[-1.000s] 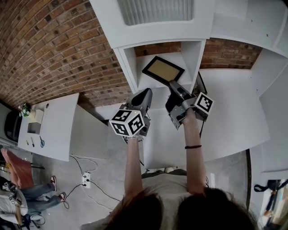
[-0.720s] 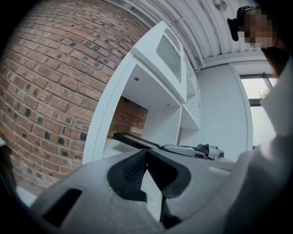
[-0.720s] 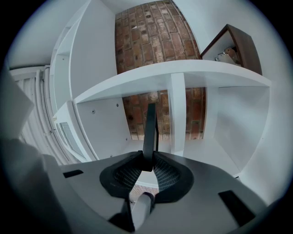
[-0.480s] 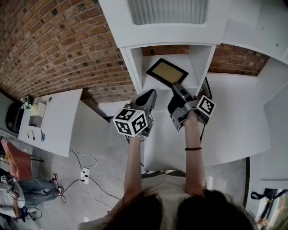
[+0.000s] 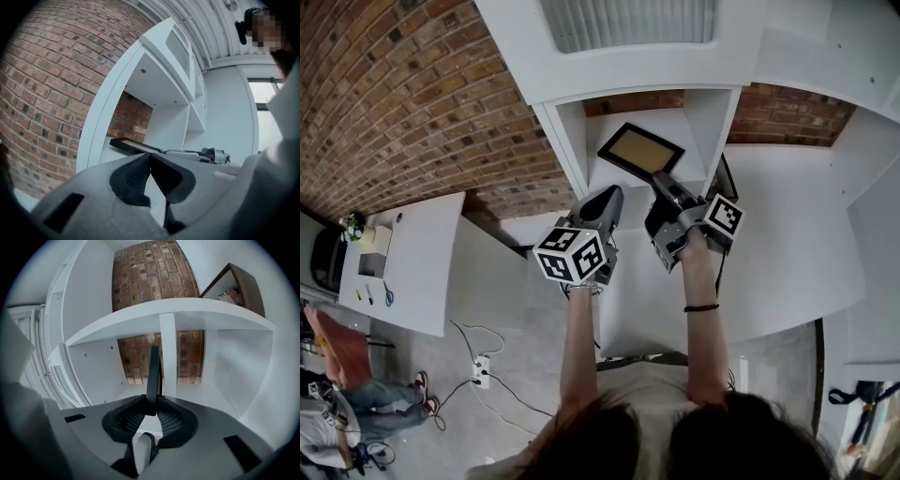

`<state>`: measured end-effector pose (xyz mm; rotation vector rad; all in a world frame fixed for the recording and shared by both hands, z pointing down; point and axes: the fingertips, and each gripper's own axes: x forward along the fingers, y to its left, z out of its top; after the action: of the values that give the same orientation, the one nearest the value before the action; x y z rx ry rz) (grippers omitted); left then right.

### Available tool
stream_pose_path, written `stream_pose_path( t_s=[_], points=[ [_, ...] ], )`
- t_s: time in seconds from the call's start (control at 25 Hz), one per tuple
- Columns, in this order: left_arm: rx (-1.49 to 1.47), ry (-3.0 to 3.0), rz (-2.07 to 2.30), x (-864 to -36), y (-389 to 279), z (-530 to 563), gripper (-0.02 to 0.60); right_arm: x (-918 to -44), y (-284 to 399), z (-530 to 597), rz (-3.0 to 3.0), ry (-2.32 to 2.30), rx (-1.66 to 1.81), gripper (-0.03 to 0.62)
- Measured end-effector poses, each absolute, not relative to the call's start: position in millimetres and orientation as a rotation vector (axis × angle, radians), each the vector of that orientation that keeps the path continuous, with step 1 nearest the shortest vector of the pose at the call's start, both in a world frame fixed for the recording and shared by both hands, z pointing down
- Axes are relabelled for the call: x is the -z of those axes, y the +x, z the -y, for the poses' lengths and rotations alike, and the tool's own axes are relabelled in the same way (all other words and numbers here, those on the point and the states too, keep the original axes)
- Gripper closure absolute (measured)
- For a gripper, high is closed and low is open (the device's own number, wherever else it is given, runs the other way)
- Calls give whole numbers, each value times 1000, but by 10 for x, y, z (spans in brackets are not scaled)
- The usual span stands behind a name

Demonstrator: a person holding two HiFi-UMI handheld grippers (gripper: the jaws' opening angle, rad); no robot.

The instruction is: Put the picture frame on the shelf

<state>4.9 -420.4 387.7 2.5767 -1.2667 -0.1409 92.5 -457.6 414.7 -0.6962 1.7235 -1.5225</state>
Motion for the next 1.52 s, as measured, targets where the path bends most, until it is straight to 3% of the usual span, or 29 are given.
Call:
stream_pose_path(
  t_s=[1.52],
  points=[
    [123, 2556, 1261, -3983, 30, 4205, 571, -4257, 903, 4531, -1736, -746, 1557, 522]
  ],
)
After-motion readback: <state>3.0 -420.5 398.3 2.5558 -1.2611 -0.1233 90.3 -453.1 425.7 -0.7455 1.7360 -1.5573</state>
